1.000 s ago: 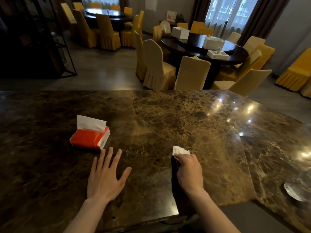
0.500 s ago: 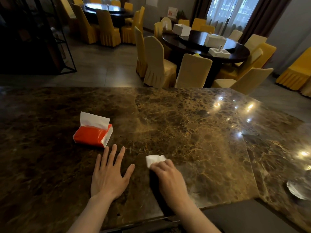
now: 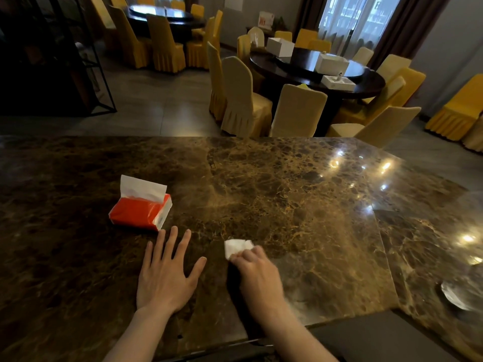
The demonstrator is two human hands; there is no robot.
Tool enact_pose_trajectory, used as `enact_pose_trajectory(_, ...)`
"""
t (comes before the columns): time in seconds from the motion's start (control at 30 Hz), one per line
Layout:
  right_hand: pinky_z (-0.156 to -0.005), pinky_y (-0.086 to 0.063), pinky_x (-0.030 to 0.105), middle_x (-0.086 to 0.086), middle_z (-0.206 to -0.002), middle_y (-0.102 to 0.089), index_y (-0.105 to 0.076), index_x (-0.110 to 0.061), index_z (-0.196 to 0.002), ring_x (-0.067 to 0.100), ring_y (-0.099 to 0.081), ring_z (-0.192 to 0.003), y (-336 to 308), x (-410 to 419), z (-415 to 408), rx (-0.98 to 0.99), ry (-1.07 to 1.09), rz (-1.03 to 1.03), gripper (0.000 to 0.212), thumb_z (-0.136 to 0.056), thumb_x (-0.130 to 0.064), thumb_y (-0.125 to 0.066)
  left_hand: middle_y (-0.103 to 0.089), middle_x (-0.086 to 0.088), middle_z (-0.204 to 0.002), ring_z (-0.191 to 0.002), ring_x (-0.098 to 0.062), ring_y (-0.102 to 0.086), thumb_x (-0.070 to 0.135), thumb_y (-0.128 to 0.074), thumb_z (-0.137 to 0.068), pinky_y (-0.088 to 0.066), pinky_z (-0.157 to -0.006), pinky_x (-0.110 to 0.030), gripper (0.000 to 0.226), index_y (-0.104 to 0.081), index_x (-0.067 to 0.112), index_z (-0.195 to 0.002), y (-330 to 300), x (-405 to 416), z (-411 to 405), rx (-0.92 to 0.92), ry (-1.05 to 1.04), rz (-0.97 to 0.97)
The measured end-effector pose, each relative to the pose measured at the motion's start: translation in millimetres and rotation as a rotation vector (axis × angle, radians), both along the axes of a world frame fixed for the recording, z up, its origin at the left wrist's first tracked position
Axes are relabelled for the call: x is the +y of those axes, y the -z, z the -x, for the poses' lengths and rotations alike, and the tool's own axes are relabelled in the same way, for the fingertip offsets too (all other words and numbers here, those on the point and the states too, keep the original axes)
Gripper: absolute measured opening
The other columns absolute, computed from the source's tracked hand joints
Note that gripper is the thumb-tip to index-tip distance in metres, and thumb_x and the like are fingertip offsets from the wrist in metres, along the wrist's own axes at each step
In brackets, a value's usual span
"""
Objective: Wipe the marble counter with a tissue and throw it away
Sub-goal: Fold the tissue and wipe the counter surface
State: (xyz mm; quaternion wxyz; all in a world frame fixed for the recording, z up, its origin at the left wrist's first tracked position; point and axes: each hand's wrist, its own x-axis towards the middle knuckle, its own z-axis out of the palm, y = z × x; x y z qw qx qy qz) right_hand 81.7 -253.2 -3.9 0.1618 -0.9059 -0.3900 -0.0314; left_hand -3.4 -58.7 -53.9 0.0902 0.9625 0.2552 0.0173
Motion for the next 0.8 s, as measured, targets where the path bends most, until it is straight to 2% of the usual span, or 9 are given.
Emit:
enact_pose_trajectory(0.1, -0.069, -0.053, 0.034, -0.002, -0.097, -0.073, -0.078, -0.019, -0.107, 0.023, -0.055, -0.098, 0, -34, -37, -0.017, 0.265, 0.010, 0.028, -0.084, -0.004, -0.070, 0.007, 0.002, -0.173, -0.157, -0.020, 0.018, 0.083, 0.008, -0.085, 0.001, -0.130, -0.047, 0.090, 0.003, 0.037, -0.162, -2, -1, -1, -0.013, -0.007, 0.005)
enact_pose_trajectory(0.23, -0.069, -0.049, 0.039, 0.002, -0.082, -0.073, -0.081, -0.014, -0.093, 0.027, -0.055, -0.086, -2, -28, -39, -0.044, 0.463, 0.031, 0.023, -0.081, 0.001, -0.067, 0.006, 0.002, -0.173, -0.157, -0.020, 0.017, 0.083, 0.007, -0.086, 0.001, -0.130, -0.047, 0.089, 0.002, 0.037, -0.162, -1, -3, -1, -0.012, -0.014, -0.002)
enact_pose_trajectory(0.3, -0.068, -0.051, 0.036, 0.004, -0.080, -0.073, -0.080, -0.013, -0.085, 0.026, -0.058, -0.085, -5, -7, -21, -0.014, 0.420, -0.011, 0.017, -0.077, 0.000, -0.071, 0.004, 0.001, -0.173, -0.157, -0.021, 0.016, 0.083, 0.006, -0.086, 0.001, -0.130, -0.047, 0.089, 0.000, 0.037, -0.162, -1, -3, -2, -0.017, -0.014, -0.002)
enact_pose_trajectory(0.37, -0.065, -0.053, 0.033, 0.003, -0.080, -0.073, -0.078, -0.013, -0.087, 0.023, -0.062, -0.083, -5, 16, -2, 0.015, 0.286, -0.084, 0.018, -0.076, -0.002, -0.069, 0.005, 0.001, -0.173, -0.157, -0.021, 0.017, 0.083, 0.007, -0.086, 0.002, -0.130, -0.047, 0.089, 0.001, 0.037, -0.162, 0, -2, -1, 0.003, -0.015, -0.008)
enact_pose_trajectory(0.47, -0.062, -0.055, 0.031, 0.000, -0.082, -0.072, -0.072, -0.014, -0.113, 0.020, -0.062, -0.083, -2, 27, 18, 0.005, 0.062, -0.148, 0.037, -0.078, -0.004, -0.070, 0.004, 0.001, -0.173, -0.158, -0.021, 0.016, 0.083, 0.007, -0.085, 0.000, -0.130, -0.048, 0.090, 0.001, 0.037, -0.162, 0, -2, -1, 0.006, -0.016, -0.013)
enact_pose_trajectory(0.53, -0.063, -0.054, 0.029, -0.002, -0.091, -0.070, -0.069, -0.018, -0.119, 0.019, -0.060, -0.089, 2, 14, 9, 0.014, 0.009, -0.104, 0.040, -0.081, -0.006, -0.074, 0.003, 0.001, -0.173, -0.158, -0.021, 0.014, 0.084, 0.006, -0.085, 0.000, -0.130, -0.048, 0.091, -0.001, 0.037, -0.162, -1, -3, -1, -0.003, -0.011, 0.004)
enact_pose_trajectory(0.63, -0.075, -0.053, 0.033, 0.002, -0.110, -0.063, -0.069, -0.019, -0.118, 0.023, -0.057, -0.103, 5, -22, -28, 0.060, 0.180, 0.009, 0.034, -0.087, -0.006, -0.067, 0.004, 0.001, -0.173, -0.158, -0.020, 0.015, 0.083, 0.006, -0.085, 0.001, -0.130, -0.047, 0.091, -0.001, 0.037, -0.162, -3, -1, 0, -0.008, -0.004, 0.019)
enact_pose_trajectory(0.8, -0.075, -0.049, 0.034, 0.005, -0.104, -0.058, -0.071, -0.011, -0.110, 0.025, -0.054, -0.101, -1, -43, -62, 0.041, 0.433, 0.096, 0.027, -0.089, 0.001, -0.059, 0.005, 0.001, -0.173, -0.157, -0.021, 0.017, 0.083, 0.007, -0.085, 0.002, -0.130, -0.048, 0.090, 0.000, 0.036, -0.162, -3, -3, -1, -0.007, -0.007, 0.017)
